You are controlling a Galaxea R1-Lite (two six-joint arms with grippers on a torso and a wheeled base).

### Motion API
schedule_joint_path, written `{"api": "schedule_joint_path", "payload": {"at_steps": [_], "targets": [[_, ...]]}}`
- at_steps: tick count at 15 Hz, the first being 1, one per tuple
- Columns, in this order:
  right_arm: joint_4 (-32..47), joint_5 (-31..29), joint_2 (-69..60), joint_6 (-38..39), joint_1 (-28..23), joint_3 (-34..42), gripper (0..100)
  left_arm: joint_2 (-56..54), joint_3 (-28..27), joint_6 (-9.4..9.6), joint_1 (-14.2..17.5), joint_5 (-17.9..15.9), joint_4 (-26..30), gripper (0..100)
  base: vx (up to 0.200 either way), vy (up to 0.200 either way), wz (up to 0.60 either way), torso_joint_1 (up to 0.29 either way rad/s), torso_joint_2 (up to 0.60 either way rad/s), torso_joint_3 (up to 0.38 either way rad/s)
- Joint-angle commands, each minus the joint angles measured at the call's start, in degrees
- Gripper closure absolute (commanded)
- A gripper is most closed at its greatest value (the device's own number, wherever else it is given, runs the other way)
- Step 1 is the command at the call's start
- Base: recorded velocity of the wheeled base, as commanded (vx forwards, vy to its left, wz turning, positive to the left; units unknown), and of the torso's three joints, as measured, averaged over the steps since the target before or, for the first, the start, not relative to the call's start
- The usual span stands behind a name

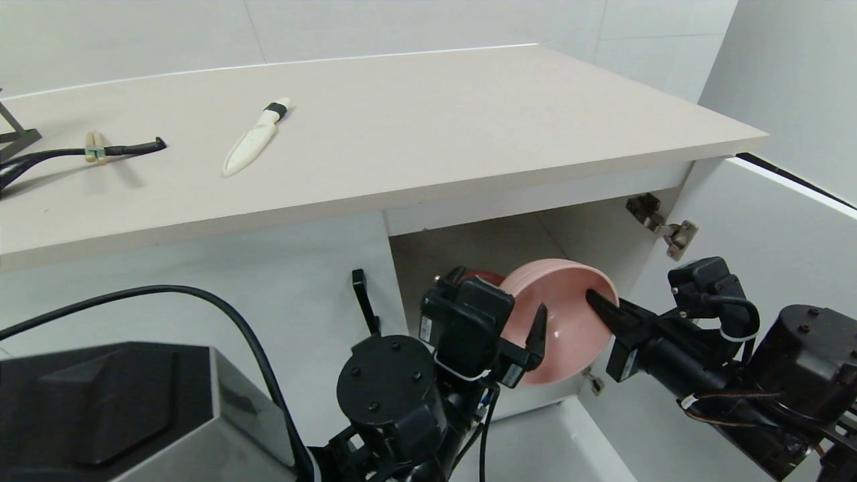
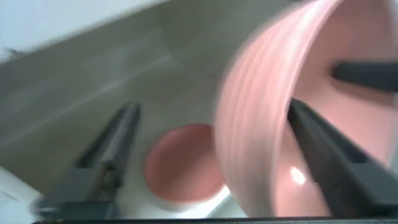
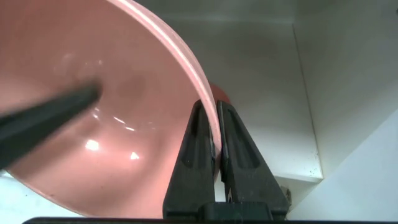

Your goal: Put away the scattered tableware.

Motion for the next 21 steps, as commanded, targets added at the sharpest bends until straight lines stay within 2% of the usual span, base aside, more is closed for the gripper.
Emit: {"api": "schedule_joint_path", "payload": {"at_steps": [1, 2, 3, 5, 7, 9, 10, 12, 13, 14, 15, 16, 19, 20, 21], "targets": [[-0.09, -0.08, -0.01, -0.02, -0.08, 0.10, 100, -5.66, 4.44, -1.59, 0.07, -4.96, -0.17, 0, 0.000, 0.000, 0.00, 0.000, 0.00, 0.000], [-0.09, -0.08, -0.01, -0.02, -0.08, 0.19, 100, -6.89, 5.23, -2.47, 0.07, -6.98, -0.17, 0, 0.000, 0.000, 0.00, 0.000, 0.00, 0.000], [-0.09, -0.08, -0.01, -0.02, -0.08, 0.27, 100, -8.56, 7.51, -3.08, 0.07, -10.41, -0.17, 0, 0.000, 0.000, 0.00, 0.000, 0.00, 0.000], [-0.09, -0.08, -0.01, -0.02, -0.17, 0.36, 100, -11.99, 14.54, -3.26, 1.12, -22.45, -0.17, 0, 0.000, 0.000, 0.00, 0.000, 0.00, 0.000], [-0.09, -0.08, 0.08, -0.02, -0.17, 0.54, 100, -13.30, 17.62, -3.34, 2.09, -24.56, -0.17, 0, 0.000, 0.000, 0.00, 0.000, 0.00, 0.000], [-0.09, -0.08, 0.34, -0.02, -0.17, 0.54, 100, -17.35, 25.79, -3.43, 2.09, -30.54, -0.17, 0, 0.000, 0.000, 0.00, 0.000, 0.00, 0.000], [-0.09, -0.08, 0.43, -0.02, -0.17, 0.80, 100, -19.19, 29.66, -3.08, 2.44, -32.38, -0.17, 0, 0.000, 0.000, 0.00, 0.000, 0.00, 0.000], [-0.09, -0.08, 0.52, -0.02, -0.26, 1.15, 100, -23.50, 34.67, -2.82, 2.88, -32.12, -0.17, 0, 0.000, 0.000, 0.00, 0.000, 0.00, 0.000], [-0.09, -0.08, 0.78, -0.02, -0.26, 1.15, 100, -28.07, 38.80, -0.36, 2.44, -32.03, -0.17, 0, 0.000, 0.000, 0.00, 0.000, 0.00, 0.000], [-0.09, -0.08, 1.05, -0.02, -0.61, 1.33, 100, -31.06, 38.80, 0.35, 2.62, -31.59, -0.17, 0, 0.000, 0.000, 0.00, 0.000, 0.00, 0.000], [-0.09, -0.08, 1.22, -0.02, -0.70, 1.33, 100, -33.25, 38.80, 0.17, 2.70, -31.42, -0.17, 0, 0.000, 0.000, 0.00, 0.000, 0.00, 0.000], [-0.09, -0.08, 1.84, -0.02, -0.78, 1.33, 100, -37.56, 38.80, 0.08, 3.85, -31.24, -0.17, 0, 0.000, 0.000, 0.00, 0.000, 0.00, 0.000], [-0.09, -0.08, 2.01, -0.02, -0.78, 1.77, 100, -39.58, 38.80, 0.08, 7.54, -30.45, -0.17, 0, 0.000, 0.000, 0.00, 0.000, 0.00, 0.000], [-0.09, -0.08, 2.01, -0.02, -0.78, 1.77, 100, -40.02, 38.80, 0.08, 7.80, -30.27, -0.17, 0, 0.000, 0.000, 0.00, 0.000, 0.00, 0.000], [-0.09, -0.08, 1.93, -0.02, -0.78, 2.21, 100, -41.43, 38.80, -0.01, 8.33, -27.81, 0.01, 0, 0.000, 0.000, 0.00, 0.000, 0.00, 0.000]]}}
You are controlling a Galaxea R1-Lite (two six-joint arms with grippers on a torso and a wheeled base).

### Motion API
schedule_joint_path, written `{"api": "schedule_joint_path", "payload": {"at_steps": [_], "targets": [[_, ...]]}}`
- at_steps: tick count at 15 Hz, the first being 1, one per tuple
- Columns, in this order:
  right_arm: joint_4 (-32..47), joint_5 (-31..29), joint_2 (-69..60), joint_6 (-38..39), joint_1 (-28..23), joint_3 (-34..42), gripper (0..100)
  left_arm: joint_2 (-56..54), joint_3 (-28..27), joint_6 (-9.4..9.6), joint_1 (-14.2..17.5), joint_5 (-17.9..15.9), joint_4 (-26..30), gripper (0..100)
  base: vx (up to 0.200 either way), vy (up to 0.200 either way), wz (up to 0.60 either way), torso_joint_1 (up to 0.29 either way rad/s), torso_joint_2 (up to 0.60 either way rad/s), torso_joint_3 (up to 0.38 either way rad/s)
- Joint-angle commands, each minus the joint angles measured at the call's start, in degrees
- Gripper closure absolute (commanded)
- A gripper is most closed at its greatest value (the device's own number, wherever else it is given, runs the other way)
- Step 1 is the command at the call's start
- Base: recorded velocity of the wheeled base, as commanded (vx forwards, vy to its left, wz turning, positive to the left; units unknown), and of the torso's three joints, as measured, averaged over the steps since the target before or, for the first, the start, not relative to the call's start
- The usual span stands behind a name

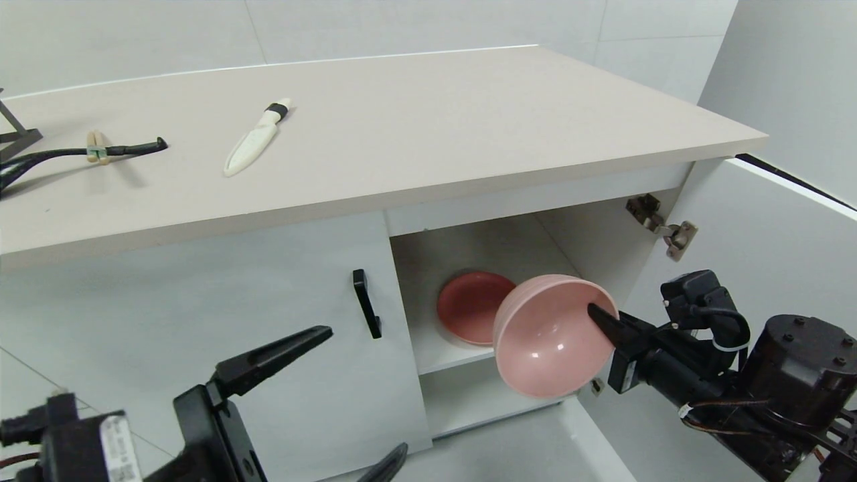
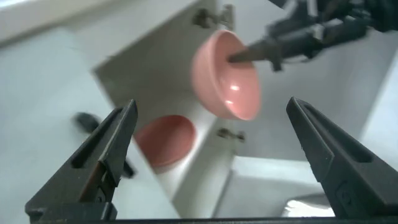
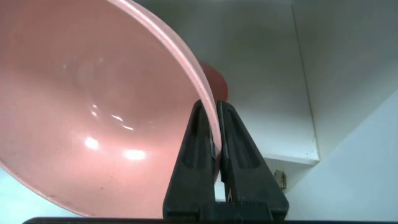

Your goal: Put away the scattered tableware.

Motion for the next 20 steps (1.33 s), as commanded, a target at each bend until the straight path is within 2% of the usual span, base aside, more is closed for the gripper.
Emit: {"api": "schedule_joint_path", "payload": {"at_steps": [1, 3, 4, 6, 7, 9, 10, 12, 13, 15, 16, 18, 19, 20], "targets": [[-0.06, 0.01, 0.43, -0.03, -0.16, 0.41, 100, -4.58, 0.07, -1.32, 0.76, 3.26, 1.14, 0, 0.000, 0.000, 0.00, 0.000, 0.00, 0.000], [-0.06, -0.08, 2.19, 2.34, -2.00, 1.20, 100, -10.47, 0.07, -4.93, 0.93, 7.92, 6.32, 0, 0.000, 0.000, 0.00, 0.000, 0.00, 0.000], [-0.06, -0.08, 3.25, 5.59, -2.70, 1.20, 100, -13.64, 0.07, -6.33, 2.34, 8.97, 9.31, 0, 0.000, 0.000, 0.00, 0.000, 0.00, 0.000], [-0.06, 0.01, 5.27, 15.00, -2.79, 1.37, 100, -23.48, 0.07, -8.00, 9.37, 9.06, 19.59, 0, 0.000, 0.000, 0.00, 0.000, 0.00, 0.000], [-0.06, 0.01, 6.15, 16.05, -2.70, 1.29, 100, -27.87, 0.07, -8.09, 12.01, 9.06, 24.51, 0, 0.000, 0.000, 0.00, 0.000, 0.00, 0.000], [-0.06, -0.08, 8.34, 16.58, -2.62, 1.02, 100, -36.75, 0.07, -8.79, 19.30, 9.06, 35.15, 0, 0.000, 0.000, 0.00, 0.000, 0.00, 0.000], [-0.06, 0.01, 9.84, 16.49, -2.44, 0.94, 100, -40.71, 0.07, -10.55, 22.38, 9.06, 40.34, 0, 0.000, 0.000, 0.00, 0.000, 0.00, 0.000], [-0.06, 0.10, 11.42, 15.96, -1.83, -1.17, 100, -50.55, 0.07, -15.83, 28.36, 9.06, 52.38, 0, 0.000, 0.000, 0.00, 0.000, 0.00, 0.000], [-0.06, 0.18, 12.12, 15.35, -1.83, -2.40, 100, -54.86, 0.07, -17.58, 30.82, 9.06, 57.47, 0, 0.000, 0.000, 0.00, 0.000, 0.00, 0.000], [-0.06, 1.68, 13.62, 11.74, -1.83, -5.57, 100, -66.72, 0.07, -19.96, 39.34, 8.97, 70.48, 0, 0.000, 0.000, 0.00, 0.000, 0.00, 0.000], [-0.06, 3.70, 14.41, 10.51, -1.83, -7.15, 100, -70.68, 0.07, -21.01, 42.77, 8.89, 75.05, 0, 0.000, 0.000, 0.00, 0.000, 0.00, 0.000], [-0.06, 5.99, 17.57, 7.70, -1.83, -11.02, 100, -75.95, 0.07, -23.21, 47.60, 8.71, 77.86, 0, 0.000, 0.000, 0.00, 0.000, 0.00, 0.000], [-0.06, 5.99, 19.24, 6.47, -1.91, -12.78, 100, -77.71, 0.07, -23.21, 49.27, 8.62, 78.74, 0, 0.000, 0.000, 0.00, 0.000, 0.00, 0.000], [-0.06, 6.07, 20.30, 6.47, -2.00, -14.89, 100, -78.32, 0.07, -23.03, 49.36, 9.33, 80.68, 0, 0.000, 0.000, 0.00, 0.000, 0.00, 0.000]]}}
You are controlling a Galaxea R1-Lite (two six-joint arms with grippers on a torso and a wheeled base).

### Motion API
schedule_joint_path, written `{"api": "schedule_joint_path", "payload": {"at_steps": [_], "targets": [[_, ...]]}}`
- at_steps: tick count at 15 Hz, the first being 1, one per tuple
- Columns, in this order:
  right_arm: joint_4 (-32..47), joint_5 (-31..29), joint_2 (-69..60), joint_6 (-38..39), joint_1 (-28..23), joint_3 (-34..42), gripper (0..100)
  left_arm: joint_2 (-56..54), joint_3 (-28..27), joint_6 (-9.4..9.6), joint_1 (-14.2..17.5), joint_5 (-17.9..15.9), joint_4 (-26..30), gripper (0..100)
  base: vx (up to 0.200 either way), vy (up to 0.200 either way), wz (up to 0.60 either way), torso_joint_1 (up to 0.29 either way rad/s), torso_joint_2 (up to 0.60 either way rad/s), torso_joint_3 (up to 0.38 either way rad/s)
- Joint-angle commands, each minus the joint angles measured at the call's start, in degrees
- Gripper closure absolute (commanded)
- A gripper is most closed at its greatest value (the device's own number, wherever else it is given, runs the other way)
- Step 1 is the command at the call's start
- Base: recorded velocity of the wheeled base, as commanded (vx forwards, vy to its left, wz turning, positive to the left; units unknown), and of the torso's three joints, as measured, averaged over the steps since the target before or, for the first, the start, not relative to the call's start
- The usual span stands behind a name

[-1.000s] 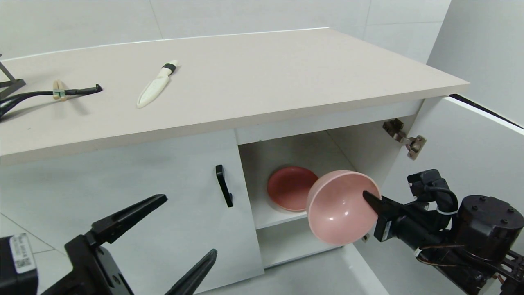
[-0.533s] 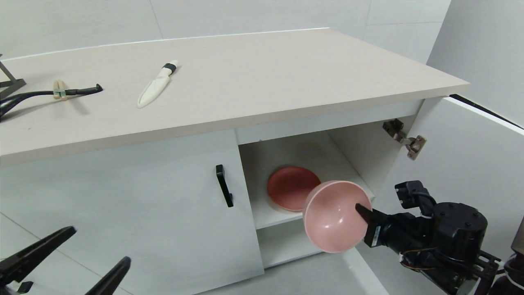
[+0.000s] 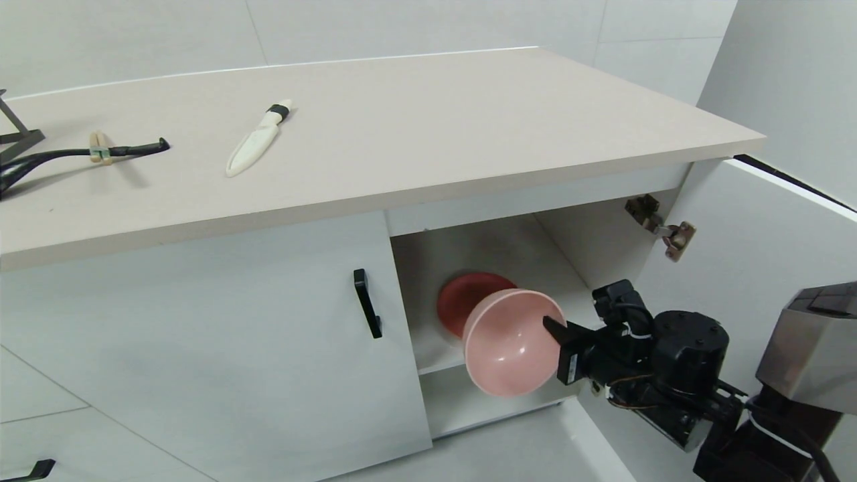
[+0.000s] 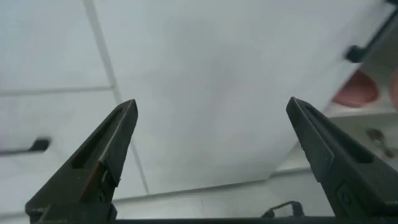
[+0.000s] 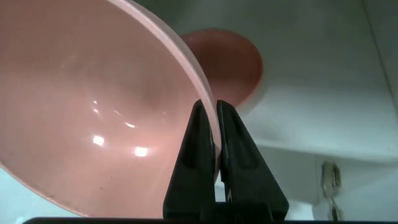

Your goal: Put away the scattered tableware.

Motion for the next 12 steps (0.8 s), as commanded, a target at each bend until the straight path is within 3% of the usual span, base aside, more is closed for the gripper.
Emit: {"api": "schedule_joint_path", "payload": {"at_steps": [1, 3, 5, 8, 12], "targets": [[1.14, 0.16, 3.69, -0.44, -0.52, -5.17, 100, -6.99, 0.02, -0.30, 2.66, 1.26, 1.08, 0, 0.000, 0.000, 0.00, 0.000, 0.00, 0.000], [8.43, 1.39, 3.34, -0.44, -1.92, -11.23, 100, -8.14, 0.02, 0.58, 2.04, 0.39, 1.26, 0, 0.000, 0.000, 0.00, 0.000, 0.00, 0.000], [15.11, 2.10, 3.34, -0.18, -2.71, -16.77, 100, -8.84, 0.02, 3.22, 1.69, -6.91, 3.10, 0, 0.000, 0.000, 0.00, 0.000, 0.00, 0.000], [18.98, 2.10, 3.51, 0.09, -2.89, -22.22, 100, -8.84, 0.02, 3.83, 1.51, -19.39, 5.48, 0, 0.000, 0.000, 0.00, 0.000, 0.00, 0.000], [22.23, 2.01, 3.95, 3.51, -2.80, -24.85, 100, -8.84, 0.02, 4.54, 1.51, -20.53, 6.71, 0, 0.000, 0.000, 0.00, 0.000, 0.00, 0.000]]}}
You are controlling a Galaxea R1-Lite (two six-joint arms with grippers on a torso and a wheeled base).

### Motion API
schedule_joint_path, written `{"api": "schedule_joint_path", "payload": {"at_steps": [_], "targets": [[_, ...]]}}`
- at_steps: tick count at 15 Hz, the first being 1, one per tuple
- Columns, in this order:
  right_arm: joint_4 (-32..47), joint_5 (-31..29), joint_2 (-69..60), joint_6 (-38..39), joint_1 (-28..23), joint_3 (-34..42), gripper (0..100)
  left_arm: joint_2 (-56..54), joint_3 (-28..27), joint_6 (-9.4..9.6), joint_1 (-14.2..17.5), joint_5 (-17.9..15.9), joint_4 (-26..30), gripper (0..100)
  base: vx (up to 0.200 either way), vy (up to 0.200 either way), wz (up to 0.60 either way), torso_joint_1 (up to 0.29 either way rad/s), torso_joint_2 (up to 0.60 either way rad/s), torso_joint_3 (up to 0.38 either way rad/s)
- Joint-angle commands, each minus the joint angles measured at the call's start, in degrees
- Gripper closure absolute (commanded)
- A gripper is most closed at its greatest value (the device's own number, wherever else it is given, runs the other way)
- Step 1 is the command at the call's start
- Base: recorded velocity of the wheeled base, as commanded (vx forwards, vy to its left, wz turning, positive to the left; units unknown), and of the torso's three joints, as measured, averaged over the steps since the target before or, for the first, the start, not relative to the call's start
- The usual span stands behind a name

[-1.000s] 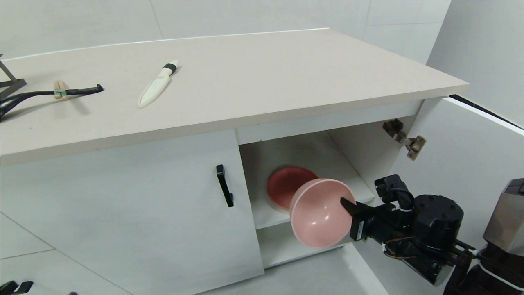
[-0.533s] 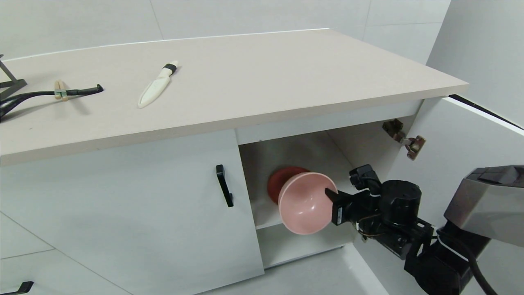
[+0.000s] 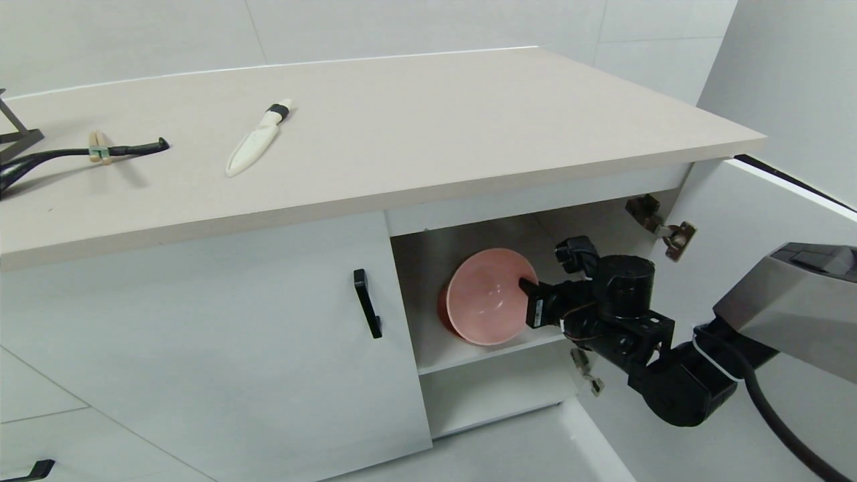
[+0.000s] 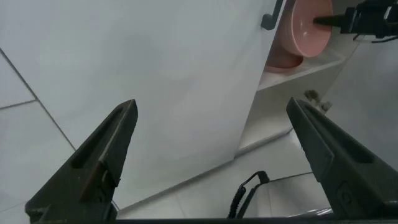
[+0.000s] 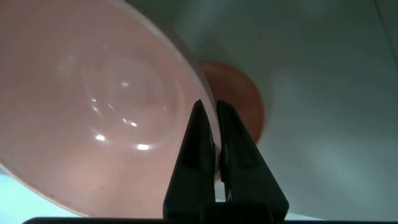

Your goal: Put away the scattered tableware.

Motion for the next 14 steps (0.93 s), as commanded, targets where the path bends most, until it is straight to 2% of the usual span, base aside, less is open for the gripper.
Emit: {"api": "schedule_joint_path", "payload": {"at_steps": [1, 3, 4, 5, 7, 8, 9, 10, 11, 12, 14], "targets": [[-0.12, 0.05, 0.21, 0.36, 0.06, 0.02, 100, 0.10, -0.26, 2.46, -0.01, 0.01, -1.84, 0, 0.000, 0.000, 0.00, 0.000, 0.00, 0.000], [0.32, 1.02, 0.04, 0.36, -0.02, 0.02, 100, 0.10, -0.18, 2.81, -0.01, 0.54, -2.02, 0, 0.000, 0.000, 0.00, 0.000, 0.00, 0.000], [1.28, 2.16, -0.14, 0.45, -0.20, 0.02, 100, 0.10, -0.35, 2.64, -0.01, 1.50, 1.32, 0, 0.000, 0.000, 0.00, 0.000, 0.00, 0.000], [2.95, 2.42, -0.40, 0.36, -0.29, -0.07, 100, 0.10, -1.05, 2.46, -0.01, 1.94, 2.82, 0, 0.000, 0.000, 0.00, 0.000, 0.00, 0.000], [9.28, 3.30, -1.11, 0.36, -1.78, -2.44, 100, 0.10, -0.97, 3.60, 0.08, 2.56, 2.55, 0, 0.000, 0.000, 0.00, 0.000, 0.00, 0.000], [11.21, 3.65, -1.46, 0.36, -2.04, -3.58, 100, 0.10, -0.88, 3.96, 0.08, 4.84, 2.46, 0, 0.000, 0.000, 0.00, 0.000, 0.00, 0.000], [13.50, 3.74, -1.63, 0.36, -2.31, -4.64, 100, 0.10, -0.62, 6.33, 0.08, 12.67, 2.46, 0, 0.000, 0.000, 0.00, 0.000, 0.00, 0.000], [14.47, 3.83, -1.28, 0.28, -2.31, -6.05, 100, 0.10, -0.18, 8.00, -0.01, 13.63, 2.82, 0, 0.000, 0.000, 0.00, 0.000, 0.00, 0.000], [16.49, 3.83, -0.75, 0.19, -2.22, -8.15, 100, 0.10, 0.00, 7.91, -0.10, 10.29, 2.90, 0, 0.000, 0.000, 0.00, 0.000, 0.00, 0.000], [17.81, 3.83, -0.67, 0.28, -2.22, -9.12, 100, 0.19, 0.00, 7.73, -0.10, 10.12, 2.90, 0, 0.000, 0.000, 0.00, 0.000, 0.00, 0.000], [23.96, 3.83, 0.92, 0.28, -2.22, -14.48, 100, 0.10, -0.09, 3.96, -0.19, 10.29, 2.99, 0, 0.000, 0.000, 0.00, 0.000, 0.00, 0.000]]}}
